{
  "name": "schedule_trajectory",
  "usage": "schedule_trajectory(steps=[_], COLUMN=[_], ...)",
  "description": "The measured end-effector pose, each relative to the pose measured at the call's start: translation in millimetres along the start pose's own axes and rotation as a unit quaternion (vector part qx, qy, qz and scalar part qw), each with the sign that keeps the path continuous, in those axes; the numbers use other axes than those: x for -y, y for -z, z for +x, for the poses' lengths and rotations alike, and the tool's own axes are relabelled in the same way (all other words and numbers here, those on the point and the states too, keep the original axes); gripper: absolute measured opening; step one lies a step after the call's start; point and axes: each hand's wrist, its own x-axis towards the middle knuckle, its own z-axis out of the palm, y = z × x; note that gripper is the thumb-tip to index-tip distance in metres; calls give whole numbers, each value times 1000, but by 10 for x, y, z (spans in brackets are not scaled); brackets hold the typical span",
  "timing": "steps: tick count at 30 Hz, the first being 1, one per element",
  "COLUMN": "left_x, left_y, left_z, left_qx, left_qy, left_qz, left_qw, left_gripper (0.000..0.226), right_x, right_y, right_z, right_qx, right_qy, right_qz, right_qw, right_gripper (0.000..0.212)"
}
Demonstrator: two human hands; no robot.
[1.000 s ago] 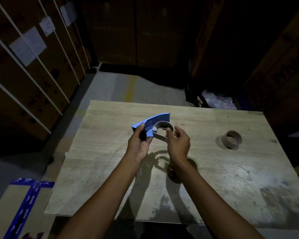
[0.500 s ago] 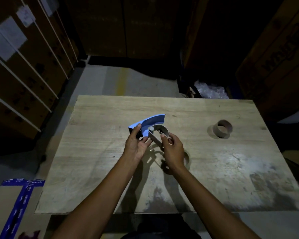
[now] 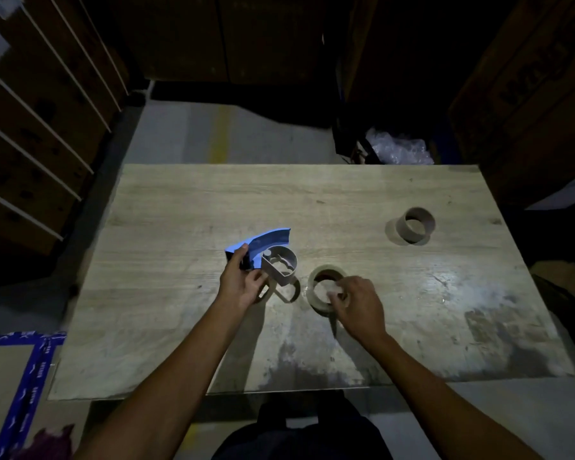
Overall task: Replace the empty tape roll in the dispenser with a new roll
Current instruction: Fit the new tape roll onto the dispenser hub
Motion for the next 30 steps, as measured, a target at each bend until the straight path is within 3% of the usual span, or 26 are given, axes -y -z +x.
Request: schedule_trajectory(steps=[4,8,10,14,16,20,24,26,30], left_x=[82,132,129,97,86,91,95,87,55], left_y=[67,128,138,136,125,80,29,6,-17], left_z=[1,22,33,75,104,115,112,101,67], left_qx=[-14,-16,-13,-11,-17,-11,-16,-19,-22], left_qy=[1,5,8,10,-5,-12,-15,-13,-8], left_qz=[23,35,37,33,7,-27,-26,-26,-25], left_qw=[1000,999,999,999,1000,1000,999,999,999], left_gripper=[29,23,23,31,34,39,34,33,37], right_x=[32,55,65,100,158,304,377,429,498], right_y=[-177,-235,-214,-57,88,273,367,388,346], right_z=[-23,21,54,159,238,398,494,496,442], right_qx=[112,141,134,63,74,52,105,124,129], right_qy=[96,108,88,22,-38,-178,-236,-239,-247], right_qz=[-151,-226,-210,-5,151,432,568,590,595], right_qw=[978,958,964,998,985,883,782,761,753], right_gripper=[38,12,11,16,19,23,13,24,36])
